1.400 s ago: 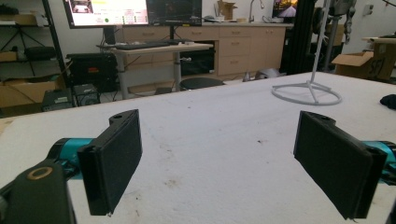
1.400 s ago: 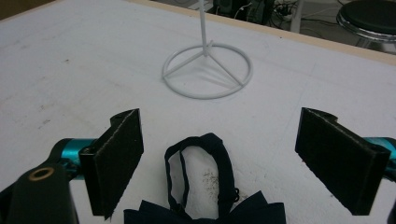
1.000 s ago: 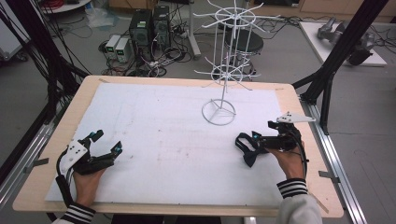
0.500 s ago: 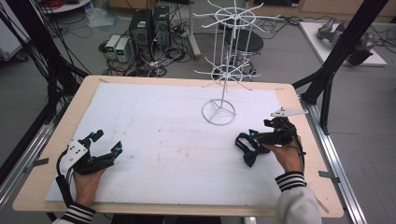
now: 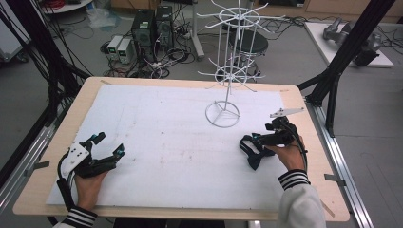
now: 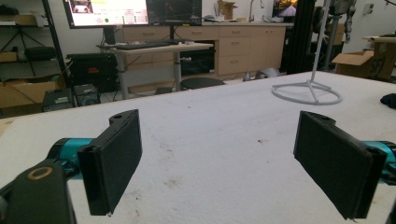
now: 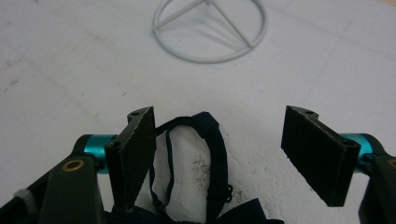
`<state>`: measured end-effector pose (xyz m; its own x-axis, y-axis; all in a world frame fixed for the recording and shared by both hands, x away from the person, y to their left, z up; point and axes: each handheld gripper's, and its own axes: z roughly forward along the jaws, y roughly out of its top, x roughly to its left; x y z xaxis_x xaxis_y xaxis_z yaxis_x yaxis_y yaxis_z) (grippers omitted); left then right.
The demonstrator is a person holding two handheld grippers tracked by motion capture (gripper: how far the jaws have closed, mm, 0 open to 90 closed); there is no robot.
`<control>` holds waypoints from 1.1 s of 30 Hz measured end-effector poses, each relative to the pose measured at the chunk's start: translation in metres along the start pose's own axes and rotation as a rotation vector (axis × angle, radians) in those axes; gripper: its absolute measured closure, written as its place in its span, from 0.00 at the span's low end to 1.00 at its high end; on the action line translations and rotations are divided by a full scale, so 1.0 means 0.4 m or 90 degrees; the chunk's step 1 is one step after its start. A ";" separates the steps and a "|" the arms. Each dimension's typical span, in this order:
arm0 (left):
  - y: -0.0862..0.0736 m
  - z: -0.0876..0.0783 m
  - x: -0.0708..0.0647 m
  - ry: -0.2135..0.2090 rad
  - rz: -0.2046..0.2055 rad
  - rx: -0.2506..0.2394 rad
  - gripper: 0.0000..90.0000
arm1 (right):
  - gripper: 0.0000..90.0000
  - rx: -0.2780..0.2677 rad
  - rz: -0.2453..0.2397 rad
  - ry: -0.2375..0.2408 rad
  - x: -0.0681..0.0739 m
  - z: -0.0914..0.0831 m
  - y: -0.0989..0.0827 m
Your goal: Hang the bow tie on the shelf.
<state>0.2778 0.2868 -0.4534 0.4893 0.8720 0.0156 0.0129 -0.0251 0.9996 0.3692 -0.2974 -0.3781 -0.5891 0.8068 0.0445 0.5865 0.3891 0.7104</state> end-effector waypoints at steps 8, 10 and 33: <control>0.000 0.000 0.000 0.000 0.000 0.000 0.17 | 0.33 0.034 0.003 0.002 -0.009 0.016 0.007; 0.000 0.000 0.000 -0.001 0.000 0.001 0.18 | 0.35 0.044 -0.001 0.003 -0.011 0.020 0.007; 0.000 0.001 -0.001 0.000 0.000 -0.002 0.18 | 0.49 0.158 -0.017 0.019 -0.018 0.072 -0.005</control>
<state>0.2778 0.2864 -0.4536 0.4894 0.8720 0.0150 0.0106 -0.0231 0.9997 0.3882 -0.2914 -0.4002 -0.6205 0.7825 0.0520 0.6871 0.5105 0.5170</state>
